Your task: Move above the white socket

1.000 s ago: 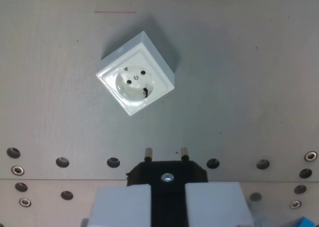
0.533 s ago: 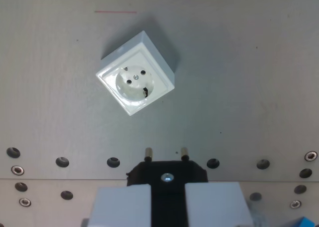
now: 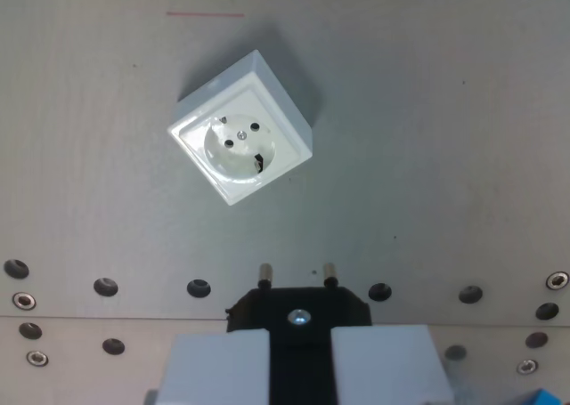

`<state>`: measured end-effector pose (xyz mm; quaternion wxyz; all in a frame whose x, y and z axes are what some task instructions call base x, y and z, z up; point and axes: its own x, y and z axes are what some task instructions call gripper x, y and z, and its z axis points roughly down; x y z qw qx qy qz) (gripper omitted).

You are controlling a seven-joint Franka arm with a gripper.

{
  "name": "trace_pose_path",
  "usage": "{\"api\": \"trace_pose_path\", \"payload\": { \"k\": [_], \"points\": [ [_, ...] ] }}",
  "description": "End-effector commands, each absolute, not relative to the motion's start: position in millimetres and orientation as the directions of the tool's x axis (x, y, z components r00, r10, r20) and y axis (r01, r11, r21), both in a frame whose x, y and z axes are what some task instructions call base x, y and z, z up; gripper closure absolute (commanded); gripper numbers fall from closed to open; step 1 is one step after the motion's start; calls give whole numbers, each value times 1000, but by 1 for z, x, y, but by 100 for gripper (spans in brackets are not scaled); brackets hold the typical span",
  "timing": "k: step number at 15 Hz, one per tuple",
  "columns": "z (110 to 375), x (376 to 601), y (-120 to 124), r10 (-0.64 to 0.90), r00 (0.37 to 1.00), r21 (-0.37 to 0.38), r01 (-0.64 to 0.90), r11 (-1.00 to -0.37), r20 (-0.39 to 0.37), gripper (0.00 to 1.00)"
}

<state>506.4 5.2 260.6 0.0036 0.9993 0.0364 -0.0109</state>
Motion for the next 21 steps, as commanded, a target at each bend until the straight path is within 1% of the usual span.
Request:
{"api": "trace_pose_path", "payload": {
  "k": [1,9,21],
  "points": [
    [250,504,5,121,992,6,121,-993,46,100],
    [227,499,5,175,983,9,174,-985,61,100],
    [183,491,5,250,966,14,250,-968,63,100]
  ]
}}
